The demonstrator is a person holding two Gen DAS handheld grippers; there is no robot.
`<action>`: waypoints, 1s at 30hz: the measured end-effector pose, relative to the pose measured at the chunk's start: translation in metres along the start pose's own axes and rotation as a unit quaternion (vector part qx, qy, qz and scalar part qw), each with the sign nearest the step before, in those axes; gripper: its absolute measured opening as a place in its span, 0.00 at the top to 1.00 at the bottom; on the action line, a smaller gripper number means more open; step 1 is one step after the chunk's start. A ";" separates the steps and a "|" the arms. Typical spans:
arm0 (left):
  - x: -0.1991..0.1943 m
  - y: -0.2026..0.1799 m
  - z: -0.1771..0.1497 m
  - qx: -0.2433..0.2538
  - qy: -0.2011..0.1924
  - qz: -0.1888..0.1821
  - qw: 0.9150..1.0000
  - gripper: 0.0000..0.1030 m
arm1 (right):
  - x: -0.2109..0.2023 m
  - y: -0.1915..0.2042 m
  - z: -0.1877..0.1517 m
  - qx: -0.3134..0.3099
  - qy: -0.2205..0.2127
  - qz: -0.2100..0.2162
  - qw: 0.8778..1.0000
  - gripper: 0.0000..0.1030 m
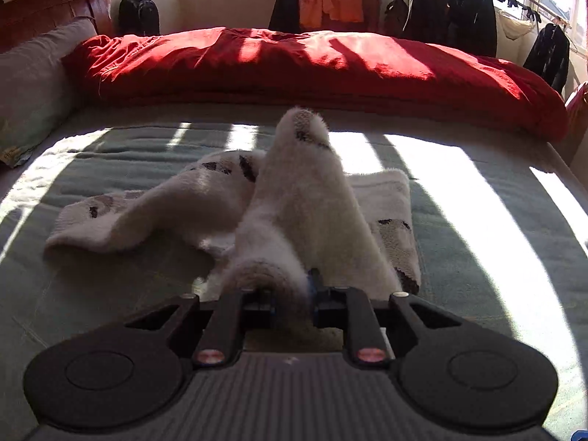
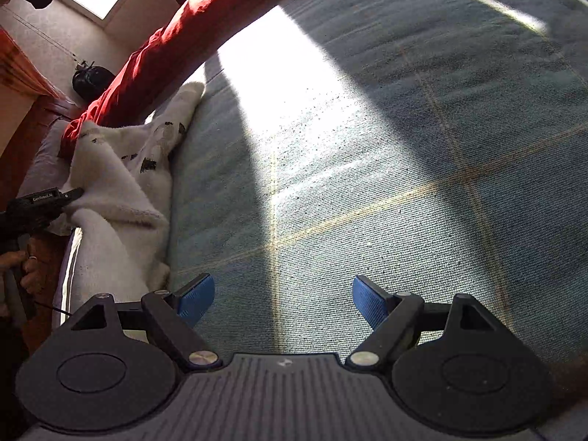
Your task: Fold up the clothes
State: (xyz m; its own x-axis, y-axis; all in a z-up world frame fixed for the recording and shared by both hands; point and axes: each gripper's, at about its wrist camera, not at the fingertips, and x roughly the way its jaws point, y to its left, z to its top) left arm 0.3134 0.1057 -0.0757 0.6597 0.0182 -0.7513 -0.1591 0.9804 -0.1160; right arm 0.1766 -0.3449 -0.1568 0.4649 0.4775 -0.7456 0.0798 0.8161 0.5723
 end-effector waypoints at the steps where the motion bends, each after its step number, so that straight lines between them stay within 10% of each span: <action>1: 0.003 0.012 -0.002 -0.020 0.007 -0.011 1.000 0.81 | 0.003 0.005 0.000 -0.005 0.004 -0.001 1.000 0.17; 14: -0.050 0.057 -0.026 -0.015 0.015 -0.104 0.994 0.53 | 0.042 0.091 0.004 -0.086 0.045 0.047 0.994 0.17; 22: -0.103 0.024 -0.024 0.082 -0.024 -0.125 0.988 0.34 | 0.077 0.187 -0.009 -0.190 0.091 0.145 0.967 0.20; 30: -0.087 -0.020 -0.042 0.130 -0.006 -0.149 0.980 0.29 | 0.060 0.184 -0.011 -0.192 0.091 0.167 0.963 0.18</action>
State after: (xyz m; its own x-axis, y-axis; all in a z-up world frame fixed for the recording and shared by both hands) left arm 0.2281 0.0759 -0.0353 0.6571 -0.2758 -0.7016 0.2336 0.9593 -0.1584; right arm 0.2088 -0.1629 -0.1001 0.2428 0.7547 -0.6095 -0.3949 0.6508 0.6485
